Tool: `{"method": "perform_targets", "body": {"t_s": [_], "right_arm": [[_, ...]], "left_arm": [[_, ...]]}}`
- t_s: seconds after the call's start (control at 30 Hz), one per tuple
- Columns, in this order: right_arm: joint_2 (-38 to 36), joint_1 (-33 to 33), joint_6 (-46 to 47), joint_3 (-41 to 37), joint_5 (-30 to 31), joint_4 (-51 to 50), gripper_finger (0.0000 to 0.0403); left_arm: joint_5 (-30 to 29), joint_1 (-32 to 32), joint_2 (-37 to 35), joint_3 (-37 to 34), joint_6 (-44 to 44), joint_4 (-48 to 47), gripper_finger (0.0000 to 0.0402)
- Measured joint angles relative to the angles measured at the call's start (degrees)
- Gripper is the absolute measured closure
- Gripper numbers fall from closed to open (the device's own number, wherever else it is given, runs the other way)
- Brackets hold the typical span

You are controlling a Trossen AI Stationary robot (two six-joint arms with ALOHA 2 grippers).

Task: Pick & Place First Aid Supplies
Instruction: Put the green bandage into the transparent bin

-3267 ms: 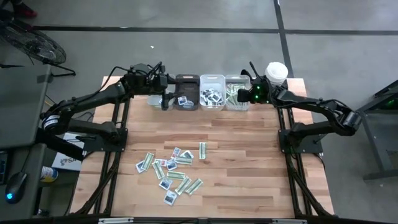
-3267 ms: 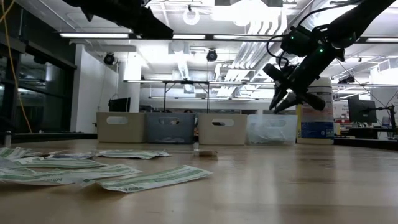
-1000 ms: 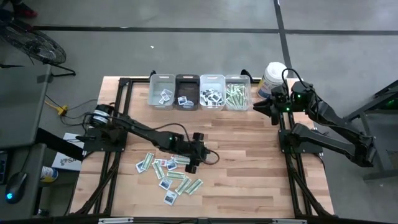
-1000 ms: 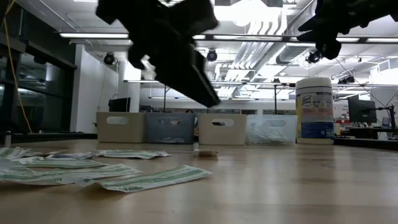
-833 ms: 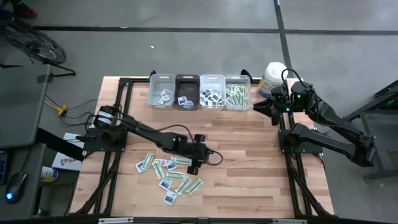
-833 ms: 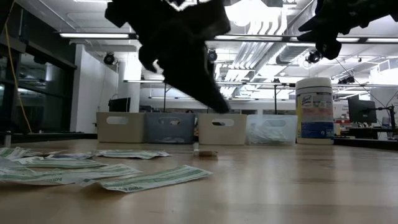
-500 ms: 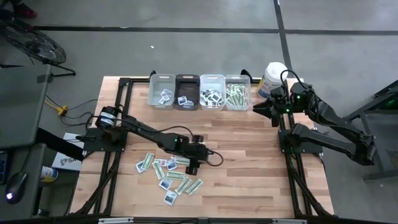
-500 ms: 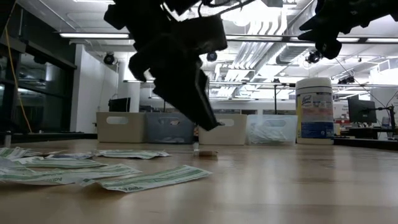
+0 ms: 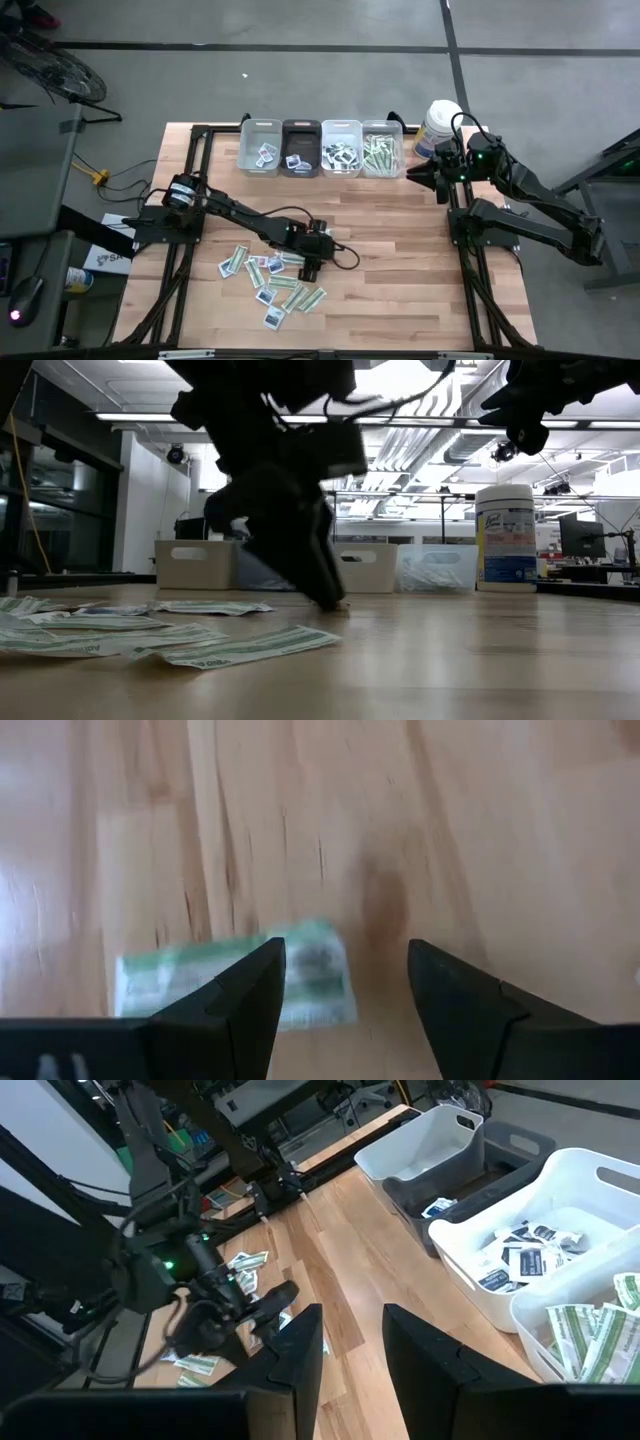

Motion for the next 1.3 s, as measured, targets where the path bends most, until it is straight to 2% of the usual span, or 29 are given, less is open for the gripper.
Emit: {"method": "perform_targets", "body": {"t_s": [0.47, 0.83, 1.13, 1.3], "right_arm": [[-0.02, 0.26, 0.39, 0.00, -0.04, -0.37, 0.0302], [-0.02, 0.26, 0.48, 0.00, -0.26, -1.07, 0.0302], [-0.02, 0.26, 0.46, 0.00, -0.26, -1.04, 0.0302], [-0.02, 0.26, 0.46, 0.00, -0.26, -1.01, 0.0301]], "left_arm": [[-5.48, -0.14, 3.71, 0.27, -2.12, -2.99, 0.0204], [-9.02, -0.15, 4.07, 0.22, -0.98, -4.65, 0.0281], [-9.46, -0.09, 4.09, 0.17, -0.99, -5.42, 0.0324], [-9.44, -0.09, 4.09, 0.13, -1.05, -5.55, 0.0362]]}}
